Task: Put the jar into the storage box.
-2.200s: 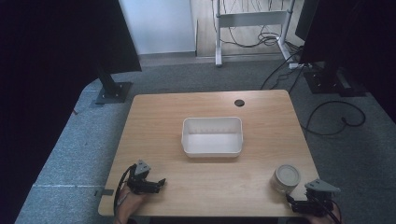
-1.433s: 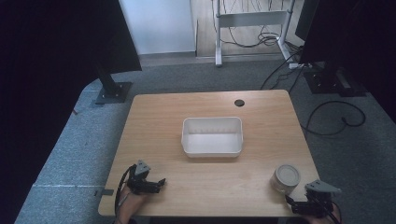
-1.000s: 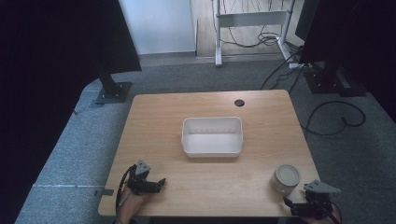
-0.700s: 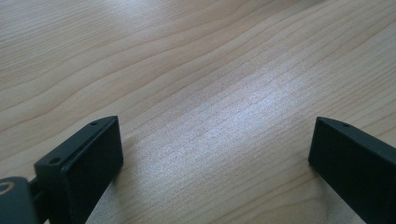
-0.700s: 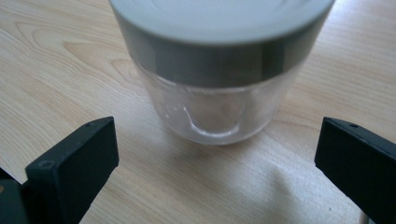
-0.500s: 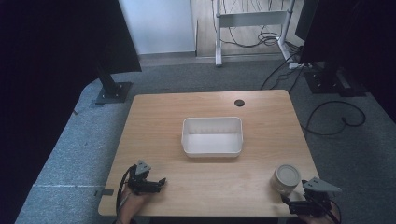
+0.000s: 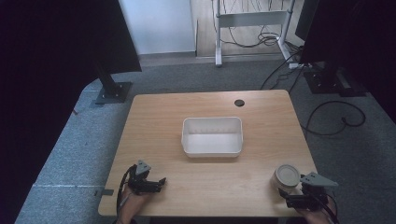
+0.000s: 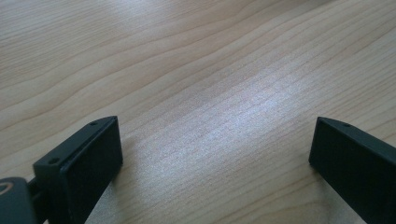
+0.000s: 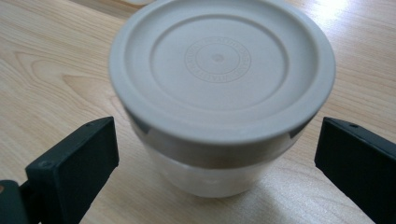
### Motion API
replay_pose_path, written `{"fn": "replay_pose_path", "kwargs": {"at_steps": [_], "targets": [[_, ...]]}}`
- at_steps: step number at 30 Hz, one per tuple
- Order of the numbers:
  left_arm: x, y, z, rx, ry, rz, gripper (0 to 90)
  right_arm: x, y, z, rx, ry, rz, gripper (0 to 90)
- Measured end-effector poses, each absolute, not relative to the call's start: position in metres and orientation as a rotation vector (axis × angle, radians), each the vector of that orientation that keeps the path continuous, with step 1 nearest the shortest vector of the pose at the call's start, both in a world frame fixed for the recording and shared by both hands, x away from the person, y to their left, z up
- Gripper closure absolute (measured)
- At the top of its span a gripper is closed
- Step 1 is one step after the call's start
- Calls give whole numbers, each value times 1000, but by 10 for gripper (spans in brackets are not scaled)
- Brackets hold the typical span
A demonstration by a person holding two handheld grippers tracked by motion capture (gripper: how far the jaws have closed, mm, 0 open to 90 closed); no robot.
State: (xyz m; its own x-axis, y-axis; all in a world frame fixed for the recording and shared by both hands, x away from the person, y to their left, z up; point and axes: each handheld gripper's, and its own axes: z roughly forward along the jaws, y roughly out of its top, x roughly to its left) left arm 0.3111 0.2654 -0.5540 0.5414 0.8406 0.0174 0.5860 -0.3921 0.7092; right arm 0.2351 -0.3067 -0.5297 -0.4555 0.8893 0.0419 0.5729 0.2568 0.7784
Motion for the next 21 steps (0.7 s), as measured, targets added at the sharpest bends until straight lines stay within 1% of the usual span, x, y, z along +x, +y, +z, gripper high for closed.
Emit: {"fn": "replay_pose_path", "kwargs": {"at_steps": [12,19,20,21], "targets": [[311,265,-554,2118,1153,501,22,248,-301,-534,1343,2128,1043,9],[311,265,-554,2118,1154,501,22,253,-298,-535,1346,2140,1041,60],[311,265,-554,2118,1154,501,22,254,-298,-535,1355,2143,1052,85],[311,265,-554,2118,1154,501,22,254,-296,-535,1350,2139,1044,89]]}}
